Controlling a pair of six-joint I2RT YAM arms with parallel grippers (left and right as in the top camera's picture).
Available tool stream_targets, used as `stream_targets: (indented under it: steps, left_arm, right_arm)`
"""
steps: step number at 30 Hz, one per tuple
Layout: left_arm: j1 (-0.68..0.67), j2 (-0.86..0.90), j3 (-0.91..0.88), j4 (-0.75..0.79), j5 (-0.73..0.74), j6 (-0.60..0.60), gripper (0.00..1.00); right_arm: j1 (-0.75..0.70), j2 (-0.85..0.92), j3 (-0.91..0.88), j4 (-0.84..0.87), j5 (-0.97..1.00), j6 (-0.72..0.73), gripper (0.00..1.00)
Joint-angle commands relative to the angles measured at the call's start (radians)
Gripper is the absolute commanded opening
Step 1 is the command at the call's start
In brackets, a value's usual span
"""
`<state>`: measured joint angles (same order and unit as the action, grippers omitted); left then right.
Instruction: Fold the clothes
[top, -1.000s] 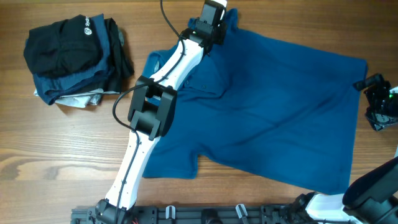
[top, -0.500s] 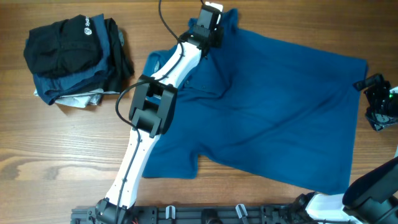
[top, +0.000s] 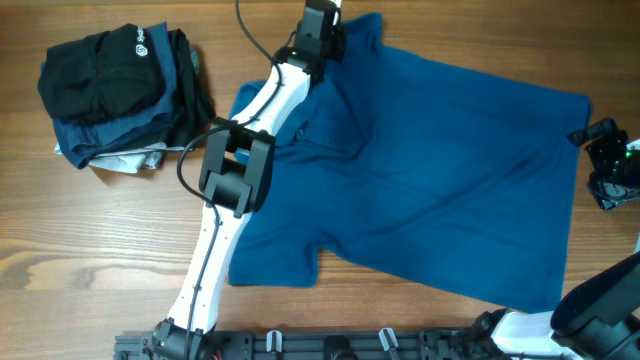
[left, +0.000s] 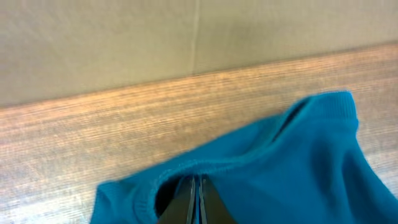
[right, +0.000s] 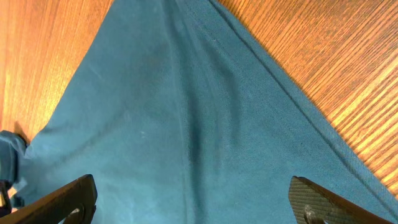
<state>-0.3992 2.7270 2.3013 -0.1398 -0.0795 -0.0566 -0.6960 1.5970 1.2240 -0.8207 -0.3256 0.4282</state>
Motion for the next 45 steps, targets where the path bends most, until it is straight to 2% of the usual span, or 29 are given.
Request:
stream_targets:
  steps: [1,7,11,16,19,21,23,24,25,26,28,31,36,40,44,45]
  left_arm:
    - [0.014,0.079,0.003,0.045,0.005,-0.011,0.04]
    - [0.051,0.101,0.003,0.195,0.004,-0.008,0.04]
    - [0.094,0.101,0.003,0.305,0.004,-0.007,0.10]
    - [0.121,0.057,0.040,0.324,0.004,0.000,0.15]
    - [0.122,-0.034,0.067,0.245,0.004,-0.001,0.32]
    - [0.120,-0.129,0.072,0.106,0.005,-0.026,0.40]
    - [0.120,-0.247,0.072,-0.105,0.005,-0.133,0.53]
    - [0.123,-0.286,0.072,-0.175,0.005,-0.172,0.65]
    - [0.127,-0.346,0.072,-0.294,0.005,-0.226,0.88]
    - [0.129,-0.393,0.072,-0.387,0.007,-0.256,1.00]
    - [0.134,-0.486,0.072,-0.568,0.012,-0.270,1.00]
    - [0.143,-0.579,0.072,-0.747,0.012,-0.270,1.00]
    - [0.149,-0.633,0.072,-0.893,0.008,-0.266,1.00]
    - [0.149,-0.628,0.072,-0.958,0.008,-0.266,1.00]
    - [0.148,-0.627,0.072,-0.965,0.008,-0.266,1.00]
    - [0.149,-0.627,0.072,-0.965,0.008,-0.266,1.00]
  right_arm:
    - [0.002,-0.019,0.014,0.005,-0.013,-0.006,1.00]
    - [0.002,-0.019,0.014,0.005,-0.013,-0.006,1.00]
    - [0.002,-0.019,0.014,0.005,-0.013,-0.006,1.00]
    - [0.002,-0.019,0.014,0.005,-0.013,-0.006,1.00]
    - [0.002,-0.019,0.014,0.005,-0.013,-0.006,1.00]
    - [0.002,-0.019,0.014,0.005,-0.013,-0.006,1.00]
    - [0.002,-0.019,0.014,0.005,-0.013,-0.006,0.99]
    - [0.002,-0.019,0.014,0.005,-0.013,-0.006,1.00]
    - [0.002,-0.019,0.014,0.005,-0.013,-0.006,1.00]
    - [0.002,-0.019,0.014,0.005,-0.013,-0.006,1.00]
    - [0.002,-0.019,0.014,0.005,-0.013,-0.006,1.00]
    - [0.002,-0.019,0.014,0.005,-0.013,-0.006,1.00]
    - [0.002,-0.019,0.014,0.016,-0.017,0.008,1.00]
    - [0.002,-0.019,0.014,0.187,-0.015,0.185,1.00]
    - [0.002,-0.018,0.014,0.240,0.008,0.370,1.00]
    - [0.002,-0.018,0.014,0.240,0.002,0.463,1.00]
